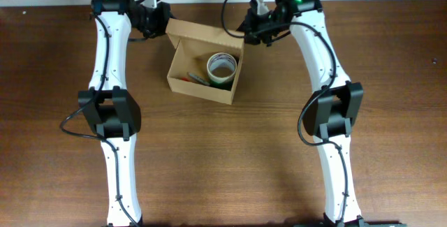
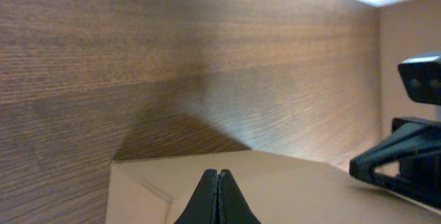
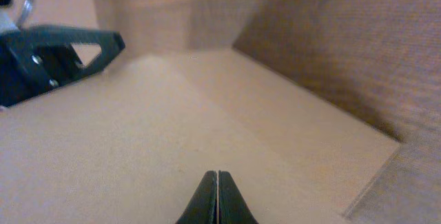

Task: Pack container

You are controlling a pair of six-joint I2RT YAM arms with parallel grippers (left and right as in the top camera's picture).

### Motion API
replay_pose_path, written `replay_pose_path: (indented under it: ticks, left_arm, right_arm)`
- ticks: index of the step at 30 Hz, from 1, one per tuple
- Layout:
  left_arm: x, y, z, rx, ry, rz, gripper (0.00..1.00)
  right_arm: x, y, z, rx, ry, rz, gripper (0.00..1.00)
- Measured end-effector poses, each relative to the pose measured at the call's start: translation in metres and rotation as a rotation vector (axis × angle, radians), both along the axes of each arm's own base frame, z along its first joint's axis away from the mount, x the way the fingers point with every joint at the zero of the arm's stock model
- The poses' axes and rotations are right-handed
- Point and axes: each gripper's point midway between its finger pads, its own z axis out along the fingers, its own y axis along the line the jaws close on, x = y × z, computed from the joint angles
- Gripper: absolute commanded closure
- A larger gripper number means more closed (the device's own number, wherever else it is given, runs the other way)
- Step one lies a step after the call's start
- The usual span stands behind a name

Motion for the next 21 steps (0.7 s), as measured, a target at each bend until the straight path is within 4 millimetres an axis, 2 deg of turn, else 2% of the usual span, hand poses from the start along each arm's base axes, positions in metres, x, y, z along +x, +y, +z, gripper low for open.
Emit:
replay_pose_path:
  ticks: [6, 9, 15, 21]
  left_arm:
    - [-0.007, -0.005, -0.007, 0.093, -0.001, -0.026, 0.98]
    - [-0.011, -0.007, 0.000, 0.134, -0.016, -0.039, 0.98]
    - [-0.023, -0.002, 0.020, 0.196, -0.027, -0.039, 0.98]
    - [-0.050, 0.006, 0.019, 0.249, 0.067, -0.056, 0.98]
  right_arm:
    - [-0.019, 0.018, -0.009, -0.060, 0.009, 0.062, 0.96]
    - [-0.026, 0.021, -0.013, -0.089, 0.014, 0.083, 0.96]
    - [-0.036, 0.010, -0.022, -0.168, 0.038, 0.096, 0.96]
    - [-0.058, -0.013, -0.023, -0.302, 0.077, 0.133, 0.96]
